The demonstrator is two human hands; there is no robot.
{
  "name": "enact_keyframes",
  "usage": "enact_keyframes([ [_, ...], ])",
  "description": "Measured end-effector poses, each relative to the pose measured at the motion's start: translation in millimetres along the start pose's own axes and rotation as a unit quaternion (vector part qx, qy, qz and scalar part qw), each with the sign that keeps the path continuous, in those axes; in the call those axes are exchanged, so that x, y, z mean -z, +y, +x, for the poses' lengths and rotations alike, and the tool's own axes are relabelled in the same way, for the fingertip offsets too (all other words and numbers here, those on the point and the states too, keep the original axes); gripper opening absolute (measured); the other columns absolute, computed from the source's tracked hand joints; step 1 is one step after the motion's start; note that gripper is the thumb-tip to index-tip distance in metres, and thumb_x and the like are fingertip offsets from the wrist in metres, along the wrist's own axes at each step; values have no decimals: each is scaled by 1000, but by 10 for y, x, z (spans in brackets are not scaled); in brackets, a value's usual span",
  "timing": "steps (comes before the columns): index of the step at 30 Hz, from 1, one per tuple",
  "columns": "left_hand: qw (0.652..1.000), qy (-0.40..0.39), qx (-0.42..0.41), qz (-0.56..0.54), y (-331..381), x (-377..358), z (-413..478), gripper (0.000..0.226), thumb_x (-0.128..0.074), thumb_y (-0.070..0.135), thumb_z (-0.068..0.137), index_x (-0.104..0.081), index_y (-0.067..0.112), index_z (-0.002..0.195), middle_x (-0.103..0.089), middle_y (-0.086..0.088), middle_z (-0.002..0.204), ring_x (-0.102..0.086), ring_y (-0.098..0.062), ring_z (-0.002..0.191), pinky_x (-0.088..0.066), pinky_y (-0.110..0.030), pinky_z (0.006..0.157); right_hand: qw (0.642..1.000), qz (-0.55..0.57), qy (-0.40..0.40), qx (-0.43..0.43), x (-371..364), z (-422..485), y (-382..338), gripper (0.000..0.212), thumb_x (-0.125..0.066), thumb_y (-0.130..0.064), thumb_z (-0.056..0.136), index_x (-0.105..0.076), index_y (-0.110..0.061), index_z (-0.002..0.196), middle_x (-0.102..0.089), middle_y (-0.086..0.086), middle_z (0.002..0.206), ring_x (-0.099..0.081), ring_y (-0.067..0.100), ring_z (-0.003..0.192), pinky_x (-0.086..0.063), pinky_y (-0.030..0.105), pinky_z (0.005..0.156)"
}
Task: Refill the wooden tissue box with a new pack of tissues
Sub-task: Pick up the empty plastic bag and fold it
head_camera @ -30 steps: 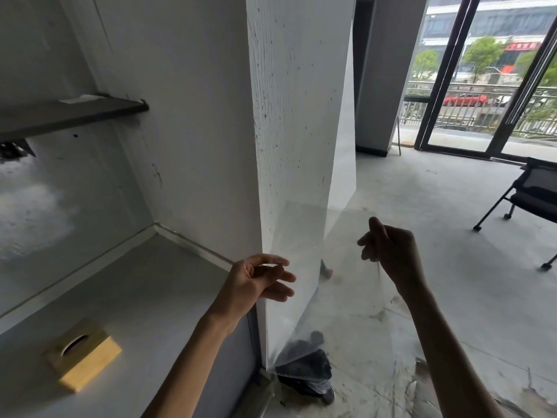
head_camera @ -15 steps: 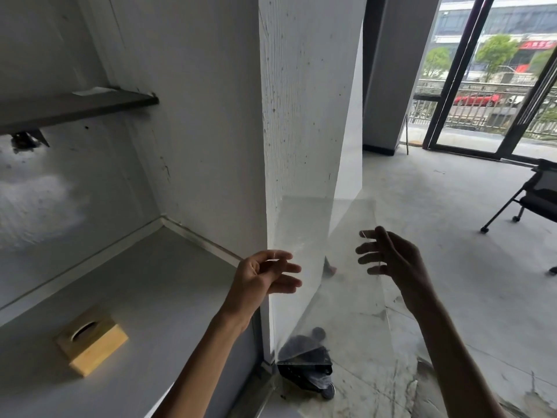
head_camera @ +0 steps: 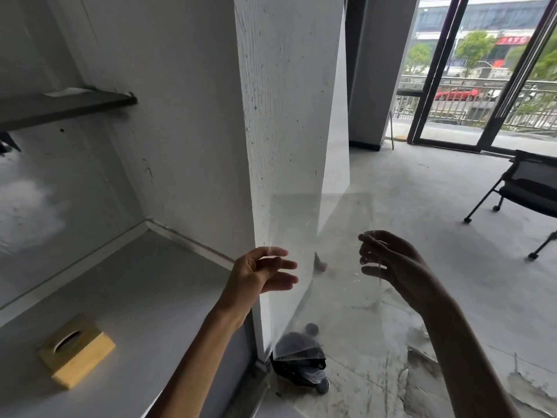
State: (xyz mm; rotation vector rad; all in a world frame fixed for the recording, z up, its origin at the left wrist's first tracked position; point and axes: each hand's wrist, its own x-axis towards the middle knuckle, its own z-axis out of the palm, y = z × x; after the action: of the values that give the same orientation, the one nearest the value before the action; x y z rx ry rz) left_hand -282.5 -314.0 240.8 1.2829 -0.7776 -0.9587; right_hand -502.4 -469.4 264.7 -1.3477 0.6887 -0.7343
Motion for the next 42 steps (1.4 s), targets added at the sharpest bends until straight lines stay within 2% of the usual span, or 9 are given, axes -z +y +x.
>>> enact_keyframes([
  [4, 975, 71, -77, 197, 68, -104, 61, 61, -62, 24, 92, -32, 31, 144, -37, 5, 153, -41, -9, 135, -30, -40, 116, 985, -99, 111, 86, -91, 12, -31, 6, -65, -9, 90, -70, -11, 89, -65, 3, 63, -58, 14, 55, -53, 28, 56],
  [7, 845, 119, -317, 413, 430, -373, 209, 56, -57, 47, 90, -40, 29, 140, -35, 8, 153, -21, -13, 147, -14, -45, 120, 961, -212, 100, 147, -199, -31, -68, 7, -68, -15, 87, -72, -20, 85, -70, 2, 65, -60, 14, 52, -53, 29, 58],
  [9, 787, 75, -357, 497, 678, -571, 371, 47, -55, 54, 87, -57, 26, 124, -52, 6, 142, -34, -18, 141, -15, -50, 119, 944, -268, 94, 169, -287, -73, -117, 6, -69, -18, 86, -73, -23, 84, -71, -1, 66, -63, 11, 53, -53, 29, 62],
  [14, 914, -38, -244, 320, 1046, -787, 583, 9, -66, 13, 88, -69, 7, 93, -73, -2, 91, -68, -12, 88, -56, -30, 89, 939, -277, 86, 184, -379, -172, -155, 7, -69, -20, 86, -74, -24, 87, -71, -3, 68, -64, 9, 56, -54, 28, 63],
  [20, 897, -118, -201, 376, 1148, -688, 666, 31, -66, 42, 85, -63, 15, 101, -68, 5, 104, -64, -9, 99, -53, -26, 86, 943, -252, 111, 185, -226, -230, -129, 5, -70, -19, 86, -74, -22, 89, -71, 0, 69, -62, 12, 55, -54, 34, 62],
  [30, 859, -138, -269, 413, 1259, -830, 814, 21, -70, 32, 84, -61, 16, 94, -65, 11, 82, -67, -9, 77, -58, -29, 77, 966, -163, 76, 183, -174, -224, -99, 13, -63, -3, 89, -73, -12, 89, -68, 4, 67, -58, 12, 52, -48, 23, 53],
  [35, 895, 63, -342, 281, 933, -395, 813, 44, -57, 48, 90, -49, 26, 128, -61, 8, 123, -54, -8, 118, -42, -35, 105, 973, -108, 91, 181, -157, -105, -170, 20, -59, 0, 91, -72, -14, 88, -66, 5, 65, -55, 16, 50, -46, 24, 47],
  [38, 962, 120, -220, 112, 313, -107, 697, 75, -54, 69, 79, -35, 29, 139, -49, 2, 140, -48, -12, 129, -38, -34, 108, 976, -60, 124, 168, -88, -20, -174, 18, -58, 1, 91, -72, -10, 88, -64, 4, 63, -52, 16, 51, -44, 23, 46],
  [42, 992, -102, -21, -66, -161, 51, 678, 74, -62, 62, 78, -46, 17, 134, -63, -15, 127, -65, -33, 108, -54, -45, 91, 977, -48, 143, 148, -5, 168, -64, 14, -58, -6, 93, -72, -10, 93, -63, 6, 69, -52, 17, 54, -45, 23, 49],
])
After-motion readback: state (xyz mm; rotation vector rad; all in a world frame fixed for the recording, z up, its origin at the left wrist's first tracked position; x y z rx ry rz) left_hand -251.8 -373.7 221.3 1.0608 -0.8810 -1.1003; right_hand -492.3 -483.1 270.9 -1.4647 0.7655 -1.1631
